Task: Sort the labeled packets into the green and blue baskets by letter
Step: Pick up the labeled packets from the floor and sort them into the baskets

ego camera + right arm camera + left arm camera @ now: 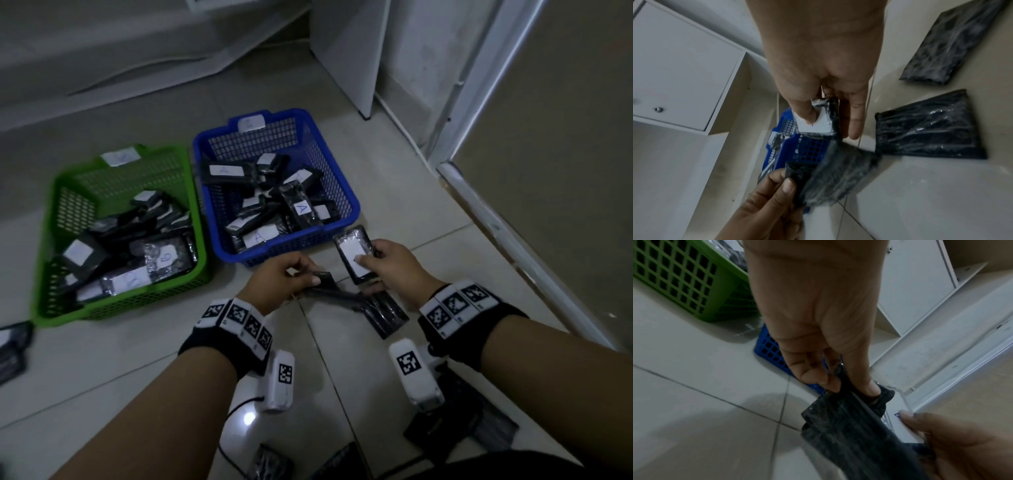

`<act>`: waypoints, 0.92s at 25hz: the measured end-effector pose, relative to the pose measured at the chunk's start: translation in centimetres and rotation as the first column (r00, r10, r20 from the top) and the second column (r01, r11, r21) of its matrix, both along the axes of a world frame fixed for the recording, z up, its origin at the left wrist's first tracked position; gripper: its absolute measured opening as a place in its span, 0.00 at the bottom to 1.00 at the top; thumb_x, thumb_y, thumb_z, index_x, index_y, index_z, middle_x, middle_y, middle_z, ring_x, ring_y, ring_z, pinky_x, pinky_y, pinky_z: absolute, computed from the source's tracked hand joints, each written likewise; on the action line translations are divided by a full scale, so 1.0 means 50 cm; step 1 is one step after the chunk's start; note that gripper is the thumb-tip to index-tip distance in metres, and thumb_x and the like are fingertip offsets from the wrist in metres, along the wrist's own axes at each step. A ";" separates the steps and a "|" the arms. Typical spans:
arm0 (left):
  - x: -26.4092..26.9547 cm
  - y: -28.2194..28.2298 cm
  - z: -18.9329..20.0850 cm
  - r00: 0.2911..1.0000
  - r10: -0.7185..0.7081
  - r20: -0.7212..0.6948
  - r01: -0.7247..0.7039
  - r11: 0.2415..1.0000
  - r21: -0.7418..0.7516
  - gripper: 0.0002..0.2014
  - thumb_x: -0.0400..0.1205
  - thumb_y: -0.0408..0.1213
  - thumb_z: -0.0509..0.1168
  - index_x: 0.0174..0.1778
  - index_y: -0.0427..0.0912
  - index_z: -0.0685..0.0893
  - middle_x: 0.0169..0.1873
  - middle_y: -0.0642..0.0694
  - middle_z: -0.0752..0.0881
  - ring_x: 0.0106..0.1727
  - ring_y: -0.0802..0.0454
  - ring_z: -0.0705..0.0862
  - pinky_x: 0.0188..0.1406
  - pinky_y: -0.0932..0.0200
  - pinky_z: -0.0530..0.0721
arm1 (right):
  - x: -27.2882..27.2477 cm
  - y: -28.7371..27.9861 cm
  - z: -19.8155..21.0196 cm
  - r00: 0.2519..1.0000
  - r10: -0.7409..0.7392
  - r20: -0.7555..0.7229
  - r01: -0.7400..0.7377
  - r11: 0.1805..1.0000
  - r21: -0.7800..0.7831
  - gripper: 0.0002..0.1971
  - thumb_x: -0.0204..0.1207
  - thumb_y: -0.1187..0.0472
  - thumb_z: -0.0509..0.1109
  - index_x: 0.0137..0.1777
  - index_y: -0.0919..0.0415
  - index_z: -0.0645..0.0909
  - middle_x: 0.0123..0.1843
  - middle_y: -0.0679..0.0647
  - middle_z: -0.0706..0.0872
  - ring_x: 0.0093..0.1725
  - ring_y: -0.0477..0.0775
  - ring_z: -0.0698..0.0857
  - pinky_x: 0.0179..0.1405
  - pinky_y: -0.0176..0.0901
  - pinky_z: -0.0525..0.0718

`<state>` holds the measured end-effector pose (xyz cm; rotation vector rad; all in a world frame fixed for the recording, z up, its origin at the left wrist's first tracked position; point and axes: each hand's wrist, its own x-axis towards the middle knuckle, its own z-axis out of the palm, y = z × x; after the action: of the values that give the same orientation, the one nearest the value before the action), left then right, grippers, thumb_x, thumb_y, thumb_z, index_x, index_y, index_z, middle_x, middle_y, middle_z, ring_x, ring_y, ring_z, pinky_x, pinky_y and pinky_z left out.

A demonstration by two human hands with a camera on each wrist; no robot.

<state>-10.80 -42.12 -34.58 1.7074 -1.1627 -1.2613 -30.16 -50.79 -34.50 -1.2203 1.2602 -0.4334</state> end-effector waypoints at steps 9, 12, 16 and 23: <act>0.069 0.033 0.005 0.981 -0.100 -0.169 0.097 0.995 -0.024 0.07 0.68 0.22 0.75 0.38 0.34 0.88 0.43 0.51 0.89 0.48 0.55 0.86 0.51 0.63 0.83 | 0.054 -0.017 0.027 0.991 -0.042 0.126 0.053 0.995 -0.084 0.05 0.77 0.69 0.66 0.50 0.66 0.81 0.37 0.59 0.83 0.30 0.54 0.82 0.26 0.43 0.85; 0.098 0.018 0.035 0.955 -0.211 -0.210 0.201 0.977 -0.065 0.11 0.67 0.16 0.73 0.39 0.36 0.86 0.45 0.50 0.87 0.51 0.53 0.85 0.55 0.62 0.82 | 0.067 -0.039 0.041 0.982 -0.085 0.170 0.104 0.989 -0.105 0.06 0.75 0.68 0.65 0.49 0.67 0.81 0.34 0.58 0.81 0.28 0.52 0.80 0.26 0.44 0.81; 0.138 0.004 0.057 0.935 -0.216 -0.281 0.170 0.969 -0.178 0.18 0.68 0.15 0.69 0.38 0.45 0.89 0.45 0.51 0.86 0.52 0.54 0.84 0.56 0.62 0.82 | 0.092 -0.048 0.047 0.975 -0.038 0.219 0.058 0.995 -0.082 0.09 0.64 0.58 0.69 0.42 0.59 0.82 0.40 0.57 0.82 0.42 0.55 0.79 0.47 0.52 0.78; 0.144 0.000 0.052 0.866 0.188 -0.463 -0.294 0.941 -0.168 0.21 0.75 0.14 0.61 0.49 0.44 0.87 0.48 0.49 0.89 0.50 0.51 0.85 0.46 0.61 0.86 | 0.149 -0.043 0.068 0.939 -0.052 0.341 0.043 0.998 0.034 0.15 0.77 0.61 0.68 0.58 0.72 0.79 0.50 0.63 0.87 0.51 0.71 0.86 0.55 0.72 0.82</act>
<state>-3.60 -42.12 -31.98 1.2580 -0.7613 -1.2150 -22.69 -52.94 -31.09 -1.0403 0.9936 -0.6339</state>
